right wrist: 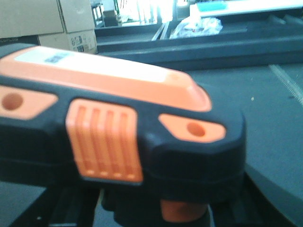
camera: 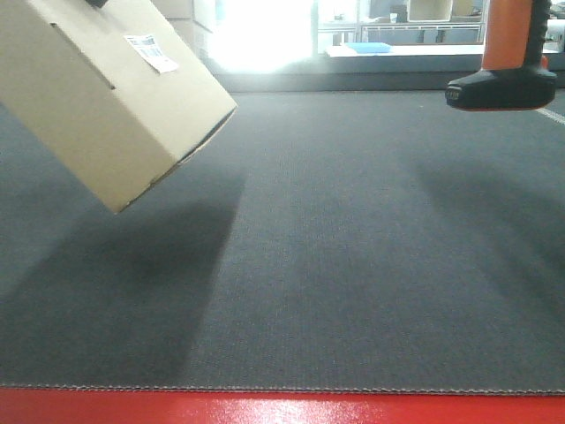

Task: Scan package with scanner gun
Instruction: 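Lift the scanner gun with the right gripper toward the held box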

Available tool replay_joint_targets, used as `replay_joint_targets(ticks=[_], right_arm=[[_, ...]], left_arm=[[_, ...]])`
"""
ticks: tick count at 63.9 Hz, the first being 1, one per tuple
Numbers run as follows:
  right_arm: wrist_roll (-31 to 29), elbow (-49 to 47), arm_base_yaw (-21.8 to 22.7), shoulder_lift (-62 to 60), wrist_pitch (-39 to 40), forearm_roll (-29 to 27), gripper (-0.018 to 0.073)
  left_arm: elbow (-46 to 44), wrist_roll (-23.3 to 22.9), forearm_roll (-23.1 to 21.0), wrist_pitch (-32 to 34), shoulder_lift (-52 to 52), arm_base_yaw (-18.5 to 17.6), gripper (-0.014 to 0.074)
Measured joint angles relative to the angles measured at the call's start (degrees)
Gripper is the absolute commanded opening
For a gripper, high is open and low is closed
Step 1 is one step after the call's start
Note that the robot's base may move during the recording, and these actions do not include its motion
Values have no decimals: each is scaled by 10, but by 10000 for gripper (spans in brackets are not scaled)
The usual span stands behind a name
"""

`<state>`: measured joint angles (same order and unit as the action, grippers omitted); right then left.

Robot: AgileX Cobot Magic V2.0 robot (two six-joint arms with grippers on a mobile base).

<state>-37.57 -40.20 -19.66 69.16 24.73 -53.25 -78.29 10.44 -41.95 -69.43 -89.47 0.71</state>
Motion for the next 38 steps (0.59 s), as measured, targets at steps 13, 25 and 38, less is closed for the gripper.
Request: replay_joint_targets(ticks=[13, 25, 38], right_arm=[[7, 0, 28, -1, -4, -1, -158], [77, 15, 34, 11, 29, 71, -158], [247, 75, 34, 50, 131, 195, -158]], left_arm=[[0, 0, 1, -3, 0, 0, -111], [0, 0, 1, -3, 0, 0, -111], [0, 0, 1, -3, 0, 0, -111]])
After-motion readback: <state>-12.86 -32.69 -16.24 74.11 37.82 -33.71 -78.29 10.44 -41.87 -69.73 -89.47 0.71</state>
